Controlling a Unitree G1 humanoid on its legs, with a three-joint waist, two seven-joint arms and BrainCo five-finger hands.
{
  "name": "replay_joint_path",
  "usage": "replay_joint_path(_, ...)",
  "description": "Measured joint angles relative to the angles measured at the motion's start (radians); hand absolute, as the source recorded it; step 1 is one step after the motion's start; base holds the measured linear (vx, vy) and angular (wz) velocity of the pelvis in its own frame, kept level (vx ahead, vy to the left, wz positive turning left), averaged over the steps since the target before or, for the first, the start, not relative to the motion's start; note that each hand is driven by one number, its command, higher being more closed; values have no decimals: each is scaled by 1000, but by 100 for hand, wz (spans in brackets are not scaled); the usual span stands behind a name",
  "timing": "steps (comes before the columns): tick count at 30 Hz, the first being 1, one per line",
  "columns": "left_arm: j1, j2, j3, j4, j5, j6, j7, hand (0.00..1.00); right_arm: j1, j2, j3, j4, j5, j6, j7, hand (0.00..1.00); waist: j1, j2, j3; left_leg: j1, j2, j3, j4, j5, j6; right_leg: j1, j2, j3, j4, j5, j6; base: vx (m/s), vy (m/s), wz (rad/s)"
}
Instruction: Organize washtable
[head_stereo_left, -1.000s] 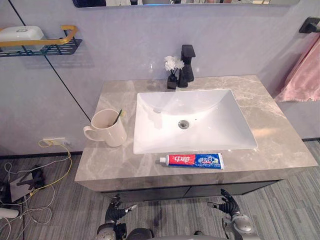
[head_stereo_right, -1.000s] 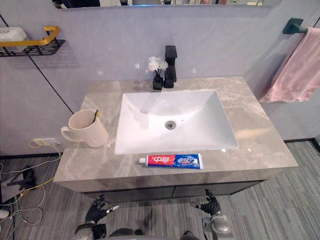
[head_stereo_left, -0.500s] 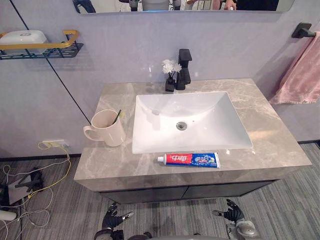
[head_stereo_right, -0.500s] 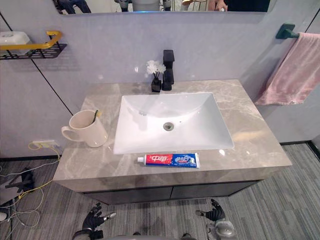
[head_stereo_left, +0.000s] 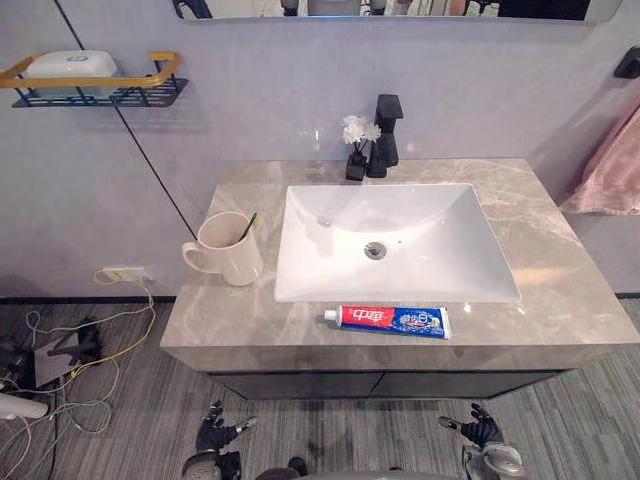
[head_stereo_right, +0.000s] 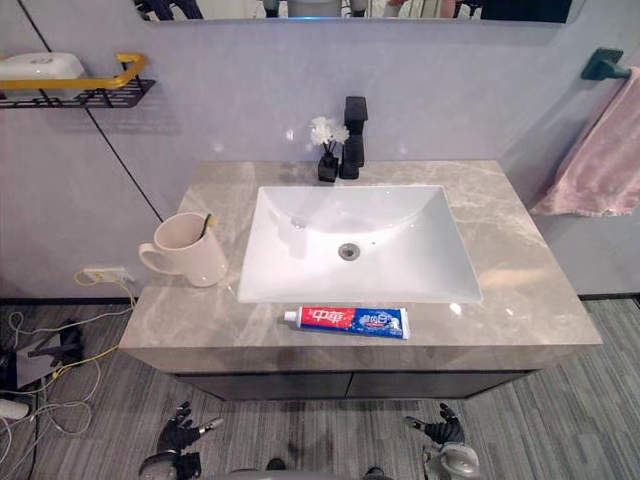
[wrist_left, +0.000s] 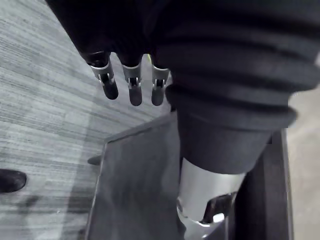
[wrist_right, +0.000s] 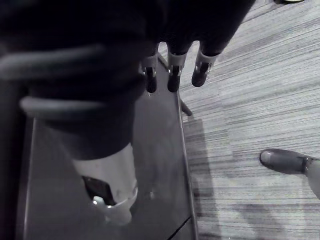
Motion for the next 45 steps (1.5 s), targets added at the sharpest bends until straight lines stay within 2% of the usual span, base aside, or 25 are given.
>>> replay_joint_path(2,5,28,86,-96,-10,0,7,0,0,-9,0,-48,0,-3,4,0,20,9,5,-6,0,-5,6,0,0,1,-1,-9,0,0,0,-38,-2,15)
replay_joint_path(5,2,53,147,-247,-23,0,27,0,15,-22,-17,-68,0,-1,14,0,27,17,11,-23,-4,-28,17,0,0,1,-2,-32,1,-1,1,-26,-2,25)
replay_joint_path(7,-4,66,204,-422,-23,-1,50,0,29,-27,-18,-74,0,-1,22,0,28,23,13,-41,-8,-54,37,0,0,8,-5,-57,0,-2,2,-9,-2,31)
replay_joint_path(11,-59,74,222,-669,-2,-6,86,0,53,-27,-22,-85,2,-1,30,0,44,32,15,-55,-13,-82,51,0,0,20,-5,-82,0,-5,4,-2,0,23)
replay_joint_path(14,-117,99,123,-905,71,-27,111,0,70,-27,-21,-89,19,-2,43,0,48,33,15,-70,-17,-106,69,0,0,26,-8,-106,0,-5,4,-8,10,20)
replay_joint_path(18,-151,145,-23,-1103,213,-52,106,0,70,-27,-19,-89,23,-7,49,0,43,33,15,-70,-16,-108,78,0,0,25,-8,-106,1,-6,2,-3,6,4)
replay_joint_path(20,-193,198,-151,-1173,296,-78,94,0,64,-26,-10,-89,30,-16,65,0,25,36,16,-70,-14,-108,82,-1,-1,25,-7,-106,4,-8,0,0,0,0)
replay_joint_path(21,-204,211,-181,-1177,307,-88,86,0,63,-26,-5,-89,31,-20,65,0,22,36,15,-70,-14,-106,82,-1,-1,24,-6,-105,4,-8,0,-17,14,-4)
replay_joint_path(23,-269,243,-320,-1177,360,-93,55,0,63,-27,35,-89,37,-29,68,0,17,37,15,-71,-10,-102,82,-1,-1,20,-4,-101,2,-7,0,-11,11,-8)
replay_joint_path(25,-308,251,-413,-1175,371,-94,28,0,67,-27,59,-89,38,-29,69,0,9,35,15,-73,-8,-97,82,-1,-1,18,-3,-98,2,-7,0,5,8,-5)
replay_joint_path(27,-342,251,-482,-1167,376,-95,-1,0,68,-25,70,-89,38,-29,73,0,-6,34,14,-73,-8,-93,82,-1,-1,17,-2,-97,-1,-6,0,15,6,-2)
replay_joint_path(32,-460,249,-671,-1092,408,-92,-62,0,65,-18,94,-88,38,-29,86,0,-17,27,12,-86,5,-70,86,-3,-4,-1,8,-70,-3,-1,-6,31,8,-15)
replay_joint_path(34,-464,248,-713,-1071,409,-92,-78,0,65,-14,94,-88,38,-29,86,0,-34,24,10,-85,5,-67,88,-3,-4,0,9,-69,-3,-1,-6,2,2,-3)
replay_joint_path(40,-493,182,-829,-942,448,-84,-130,0,67,-8,95,-89,38,-29,85,0,-34,21,9,-86,19,-52,102,-8,-11,-10,16,-48,-2,3,-12,-20,7,-10)
replay_joint_path(45,-493,125,-882,-840,489,-53,-151,0,81,-7,94,-89,40,-29,85,0,-35,20,10,-94,21,-51,104,-7,-11,-19,17,-46,1,7,-15,-46,14,-1)
